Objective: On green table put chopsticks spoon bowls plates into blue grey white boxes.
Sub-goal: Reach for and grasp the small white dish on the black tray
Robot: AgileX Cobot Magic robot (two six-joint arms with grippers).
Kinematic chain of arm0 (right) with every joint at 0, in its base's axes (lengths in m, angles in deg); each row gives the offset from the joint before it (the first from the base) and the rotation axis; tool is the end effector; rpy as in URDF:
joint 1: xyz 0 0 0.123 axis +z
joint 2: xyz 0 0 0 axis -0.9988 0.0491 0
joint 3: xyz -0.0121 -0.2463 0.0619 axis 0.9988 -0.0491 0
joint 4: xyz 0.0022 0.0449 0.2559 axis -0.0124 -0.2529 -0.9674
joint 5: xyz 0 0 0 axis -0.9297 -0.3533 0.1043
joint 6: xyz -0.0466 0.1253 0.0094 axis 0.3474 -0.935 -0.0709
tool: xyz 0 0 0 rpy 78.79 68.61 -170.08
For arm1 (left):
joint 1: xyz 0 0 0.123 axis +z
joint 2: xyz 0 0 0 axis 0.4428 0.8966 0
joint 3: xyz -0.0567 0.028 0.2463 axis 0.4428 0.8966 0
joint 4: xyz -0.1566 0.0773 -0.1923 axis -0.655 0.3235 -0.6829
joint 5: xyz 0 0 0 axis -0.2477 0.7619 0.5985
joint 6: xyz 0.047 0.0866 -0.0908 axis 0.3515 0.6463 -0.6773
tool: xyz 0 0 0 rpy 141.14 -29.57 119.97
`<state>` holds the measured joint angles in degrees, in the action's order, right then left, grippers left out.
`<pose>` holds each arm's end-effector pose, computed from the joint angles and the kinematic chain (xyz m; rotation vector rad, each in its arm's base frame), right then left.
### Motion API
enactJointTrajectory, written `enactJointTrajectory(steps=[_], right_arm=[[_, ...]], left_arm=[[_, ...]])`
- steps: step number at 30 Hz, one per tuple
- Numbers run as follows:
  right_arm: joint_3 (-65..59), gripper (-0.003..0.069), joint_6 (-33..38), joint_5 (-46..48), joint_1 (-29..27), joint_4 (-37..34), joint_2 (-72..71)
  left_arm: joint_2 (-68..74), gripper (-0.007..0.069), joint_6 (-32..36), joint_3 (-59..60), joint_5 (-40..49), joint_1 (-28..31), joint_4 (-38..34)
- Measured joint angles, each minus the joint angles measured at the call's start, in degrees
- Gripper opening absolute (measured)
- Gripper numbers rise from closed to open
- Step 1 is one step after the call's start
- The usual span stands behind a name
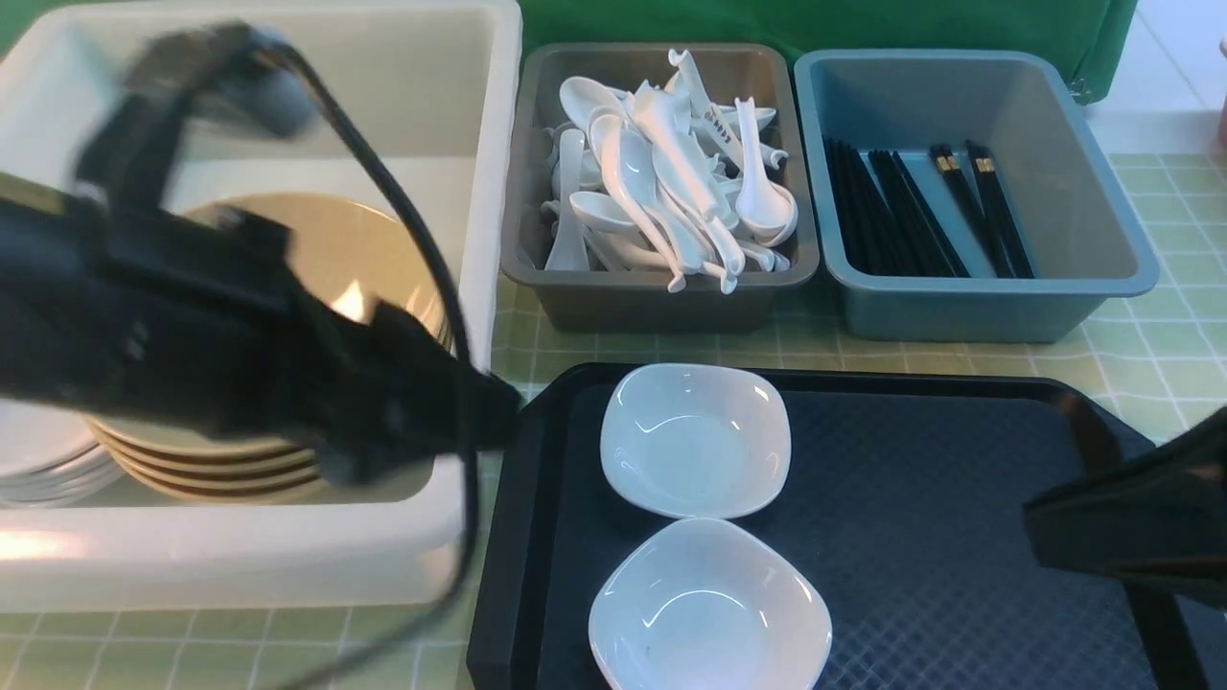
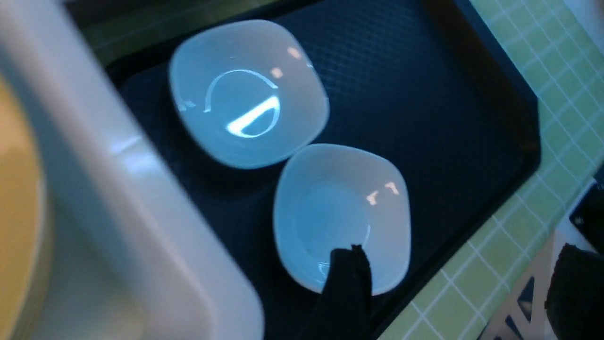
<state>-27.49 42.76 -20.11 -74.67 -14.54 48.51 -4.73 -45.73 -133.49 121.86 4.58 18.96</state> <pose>0.2032 0.1134 0.2834 -0.5351 2.2860 0.7085 0.2055 -0.1539 0.2999 0.8990 2.2591 -0.7253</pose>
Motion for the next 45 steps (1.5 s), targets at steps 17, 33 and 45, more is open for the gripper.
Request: enactJointTrajectory(steps=[17,33,45], right_arm=[[-0.22,0.0283,2.27,-23.51,-0.07,-26.66,38.39],[0.03,0.0302,31.87,-22.27,-0.07,-59.51,55.36],[0.23,0.0047,38.07,-22.44,-0.07,-58.74,54.04]], left_arm=[[0.06,0.0259,4.82,0.5,-5.01,-10.82,4.03],[0.06,0.0248,3.38,0.55,-4.84,-10.82,4.03],[0.06,0.0248,3.2,0.55,-4.77,-10.82,4.09]])
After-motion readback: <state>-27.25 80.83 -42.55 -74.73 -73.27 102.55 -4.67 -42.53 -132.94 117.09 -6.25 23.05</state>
